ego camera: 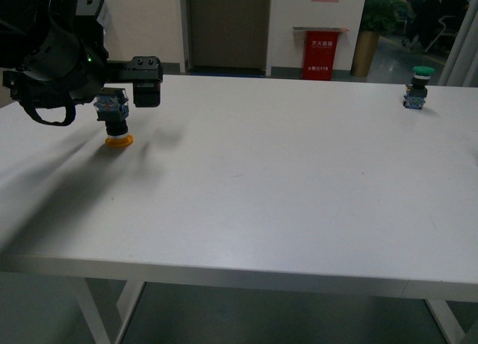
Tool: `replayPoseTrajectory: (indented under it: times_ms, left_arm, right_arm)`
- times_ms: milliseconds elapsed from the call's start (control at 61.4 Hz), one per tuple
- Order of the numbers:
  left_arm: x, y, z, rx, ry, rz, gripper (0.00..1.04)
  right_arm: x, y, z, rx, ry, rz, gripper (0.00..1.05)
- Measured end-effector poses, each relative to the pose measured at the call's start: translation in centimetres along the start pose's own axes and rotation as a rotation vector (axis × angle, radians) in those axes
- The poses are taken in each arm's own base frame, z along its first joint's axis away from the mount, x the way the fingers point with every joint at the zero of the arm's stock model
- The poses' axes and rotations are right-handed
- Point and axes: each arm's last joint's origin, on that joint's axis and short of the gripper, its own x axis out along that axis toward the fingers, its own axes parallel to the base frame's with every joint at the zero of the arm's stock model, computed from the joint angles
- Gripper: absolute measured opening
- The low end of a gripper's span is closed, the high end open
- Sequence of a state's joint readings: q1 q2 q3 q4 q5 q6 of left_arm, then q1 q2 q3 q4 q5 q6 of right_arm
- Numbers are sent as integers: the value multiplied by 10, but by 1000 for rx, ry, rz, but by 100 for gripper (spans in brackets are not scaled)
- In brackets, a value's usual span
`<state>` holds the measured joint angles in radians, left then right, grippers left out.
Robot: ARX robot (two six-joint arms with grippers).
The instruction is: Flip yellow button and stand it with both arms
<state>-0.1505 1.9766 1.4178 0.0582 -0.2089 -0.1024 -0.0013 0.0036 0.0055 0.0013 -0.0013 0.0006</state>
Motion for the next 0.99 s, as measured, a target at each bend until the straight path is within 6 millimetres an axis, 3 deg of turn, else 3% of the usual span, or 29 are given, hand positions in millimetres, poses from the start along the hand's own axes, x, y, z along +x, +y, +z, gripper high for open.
replayPoseTrajectory:
  times_ms: [244, 358, 652, 782, 994]
  left_arm:
    - [1, 0, -1, 0, 5, -9, 52]
    - [2, 0, -2, -2, 12, -9, 38]
    - [1, -3, 0, -9, 7, -27, 37]
    - [-7, -11, 9, -55, -38, -111, 37]
    - [-50, -38, 69, -259, -248, -507, 37]
  right_arm:
    - [0, 0, 0, 0, 0, 0, 98]
    - [0, 0, 0, 0, 0, 0, 98]
    - [0, 0, 0, 0, 0, 0, 98]
    - [0, 0, 0, 0, 0, 0, 98]
    - [0, 0, 0, 0, 0, 0, 98]
